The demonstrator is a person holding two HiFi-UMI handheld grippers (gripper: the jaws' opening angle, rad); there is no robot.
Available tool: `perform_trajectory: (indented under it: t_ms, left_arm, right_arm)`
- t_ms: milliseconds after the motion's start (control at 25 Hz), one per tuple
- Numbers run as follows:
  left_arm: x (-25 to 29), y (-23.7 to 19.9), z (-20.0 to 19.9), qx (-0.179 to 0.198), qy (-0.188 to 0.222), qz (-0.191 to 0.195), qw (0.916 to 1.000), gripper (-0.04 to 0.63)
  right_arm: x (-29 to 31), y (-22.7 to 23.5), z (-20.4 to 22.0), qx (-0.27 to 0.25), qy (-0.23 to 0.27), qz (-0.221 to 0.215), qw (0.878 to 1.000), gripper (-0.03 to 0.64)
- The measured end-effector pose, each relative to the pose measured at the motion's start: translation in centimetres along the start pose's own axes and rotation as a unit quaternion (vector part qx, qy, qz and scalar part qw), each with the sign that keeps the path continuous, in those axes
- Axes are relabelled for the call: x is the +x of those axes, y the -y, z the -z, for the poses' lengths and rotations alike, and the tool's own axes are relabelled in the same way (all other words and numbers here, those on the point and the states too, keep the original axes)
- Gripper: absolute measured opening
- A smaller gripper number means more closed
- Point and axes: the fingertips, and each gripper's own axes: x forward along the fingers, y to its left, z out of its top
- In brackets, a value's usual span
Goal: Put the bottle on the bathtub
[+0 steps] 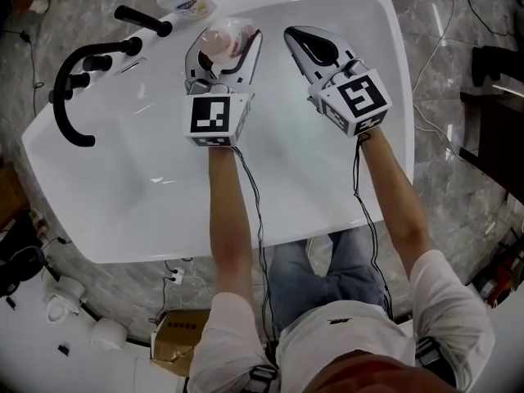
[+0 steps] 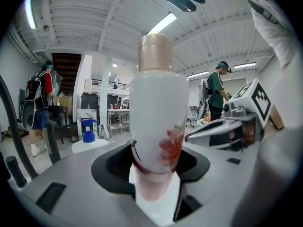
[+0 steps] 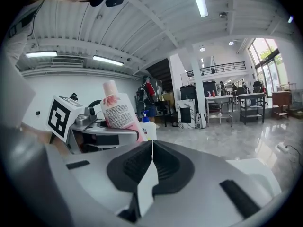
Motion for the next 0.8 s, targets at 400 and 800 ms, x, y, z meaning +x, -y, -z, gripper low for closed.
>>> perform_trajectory:
  t_ms: [400,800]
  left_arm:
    - [3.6,-1.9,3.9,0.003,-0.012,0.001,0.9999,0.235]
    - [7.3,-3.8,4.7,0.007,-0.008,-0.002,0.9999,0.235]
  right_arm:
    - [4.4,2.1,2.6,-0.024,-0.008,0.002,1.0,-0.004]
    - [7.2,4.2,3.7,-0.039,-0.008,0.004,0.999,-0.004]
